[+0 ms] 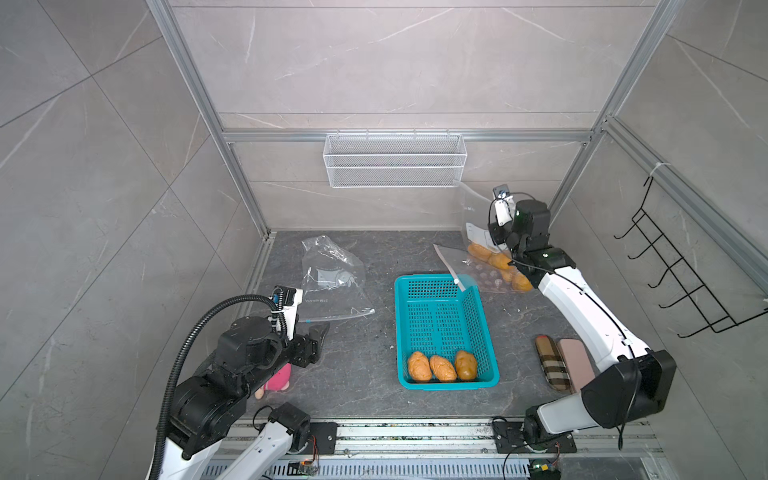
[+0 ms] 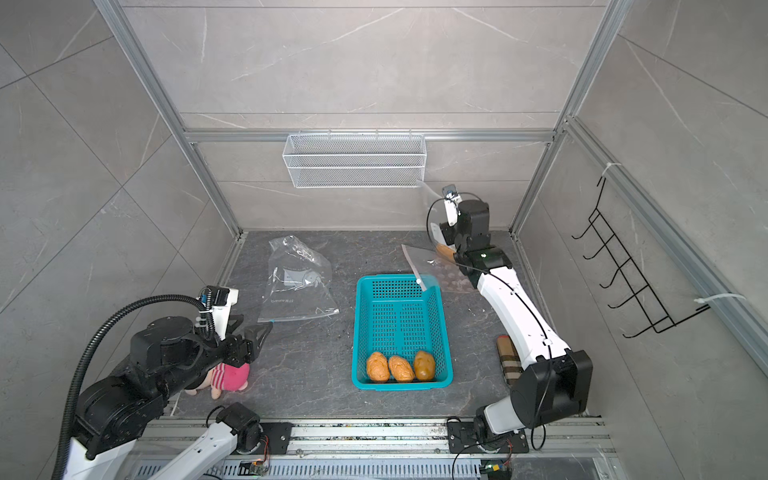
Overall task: Put the potatoes into a zipper bag and zip it
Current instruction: Place the zipper food storage bag in the zipper food storage bag.
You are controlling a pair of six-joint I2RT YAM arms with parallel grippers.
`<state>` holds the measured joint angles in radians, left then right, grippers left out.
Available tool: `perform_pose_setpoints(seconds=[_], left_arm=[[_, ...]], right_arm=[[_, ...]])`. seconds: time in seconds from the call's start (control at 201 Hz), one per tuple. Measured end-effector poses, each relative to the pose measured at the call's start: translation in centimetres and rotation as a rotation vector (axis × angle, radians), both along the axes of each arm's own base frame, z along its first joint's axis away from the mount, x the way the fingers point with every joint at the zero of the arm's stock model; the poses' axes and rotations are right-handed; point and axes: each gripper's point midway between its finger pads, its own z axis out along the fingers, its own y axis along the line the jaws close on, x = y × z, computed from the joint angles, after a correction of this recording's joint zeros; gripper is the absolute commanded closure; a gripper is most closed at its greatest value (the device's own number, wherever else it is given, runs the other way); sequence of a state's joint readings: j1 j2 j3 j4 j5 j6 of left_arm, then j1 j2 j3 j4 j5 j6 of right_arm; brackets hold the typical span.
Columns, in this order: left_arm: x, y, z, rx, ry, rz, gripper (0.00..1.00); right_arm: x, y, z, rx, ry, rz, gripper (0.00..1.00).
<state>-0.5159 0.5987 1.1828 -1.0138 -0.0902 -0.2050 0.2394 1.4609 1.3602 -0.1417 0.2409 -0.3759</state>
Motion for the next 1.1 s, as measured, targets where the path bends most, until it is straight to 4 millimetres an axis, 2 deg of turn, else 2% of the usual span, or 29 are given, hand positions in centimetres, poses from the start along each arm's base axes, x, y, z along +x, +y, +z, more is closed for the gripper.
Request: perform_pose_setpoints(seconds=[0.204, 0.259, 0.383, 0.538, 0.682, 0.866, 0.981, 1.095], left_arm=[[0.3, -0.7, 0.4, -0.036, -0.014, -0.017, 0.22], [0.3, -0.9, 0.2, -0.042, -0.009, -0.025, 0.22], [0.4, -1.2, -0.5, -0.044, 0.01, -0.03, 0.22], [0.6, -1.3, -1.3, -0.042, 0.025, -0.03, 0.22], [0.7, -1.6, -1.5, -0.053, 0.031, -0.036, 0.22], [0.8, -1.9, -2.2, -0.061, 0.049, -0.039, 0.22], [0.9, -2.0, -2.4, -0.068, 0.053, -0.035, 0.22], [1.2, -1.9, -2.8, -0.07, 0.058, -0.018, 0.22]], right_arm=[[-2.6, 6.2, -8.6, 0.063, 0.172, 0.256, 1.0], [-2.9, 7.1, -9.9, 0.078, 0.206, 0.284, 1.0], [-2.7, 7.2, -11.2, 0.101, 0.24, 0.274, 0.98], [-2.7, 7.5, -11.4, 0.136, 0.254, 0.279, 0.9], [-3.0, 8.5, -11.1, 0.192, 0.269, 0.315, 0.67], [-3.9, 9.8, -10.7, 0.272, 0.298, 0.375, 0.5], [-5.2, 10.8, -8.8, 0.341, 0.29, 0.436, 0.44], [-7.0, 12.0, -5.4, 0.427, 0.24, 0.524, 0.41]])
